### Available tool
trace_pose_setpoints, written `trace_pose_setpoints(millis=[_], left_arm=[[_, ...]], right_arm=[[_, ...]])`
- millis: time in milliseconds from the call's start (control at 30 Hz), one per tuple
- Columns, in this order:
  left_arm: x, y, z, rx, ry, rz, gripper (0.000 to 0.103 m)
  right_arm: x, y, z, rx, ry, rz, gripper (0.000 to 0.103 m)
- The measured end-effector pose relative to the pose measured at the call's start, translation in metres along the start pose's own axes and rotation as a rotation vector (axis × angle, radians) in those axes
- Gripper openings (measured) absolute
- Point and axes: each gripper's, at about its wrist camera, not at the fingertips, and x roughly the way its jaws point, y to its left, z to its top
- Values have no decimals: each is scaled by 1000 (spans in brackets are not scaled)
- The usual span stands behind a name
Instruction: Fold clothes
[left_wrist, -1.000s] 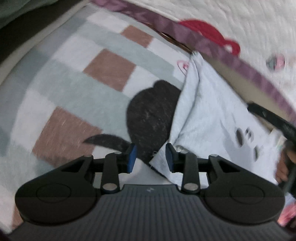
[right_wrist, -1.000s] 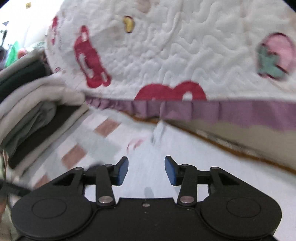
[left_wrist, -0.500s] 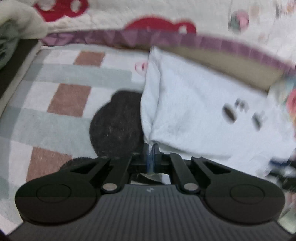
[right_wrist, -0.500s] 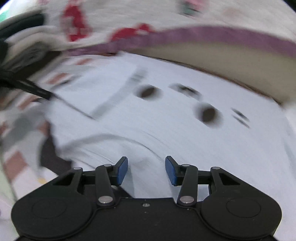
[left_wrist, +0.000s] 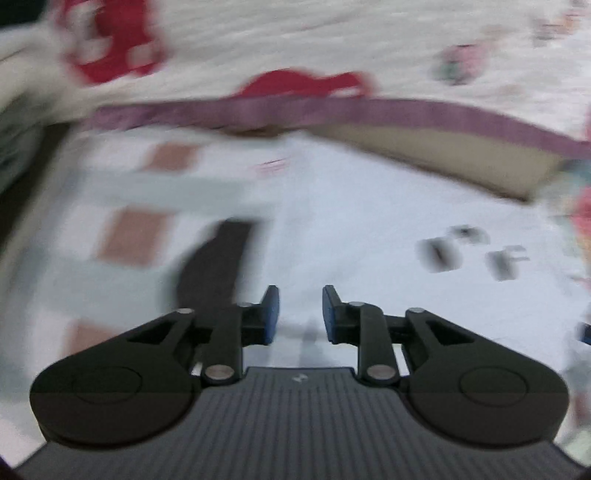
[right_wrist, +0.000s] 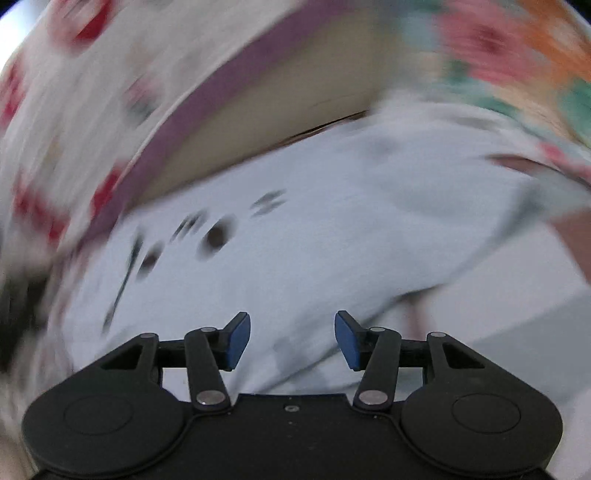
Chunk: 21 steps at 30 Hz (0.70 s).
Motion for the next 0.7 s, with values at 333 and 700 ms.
trace_pose_setpoints(millis=[333, 700], left_arm=[[107, -233, 29, 332, 107, -362, 41], [171, -296, -25, 331, 313, -565, 40]], right_arm=[[-8, -91, 46, 377, -88, -104, 60], [20, -141, 62, 603, -147, 35, 65]])
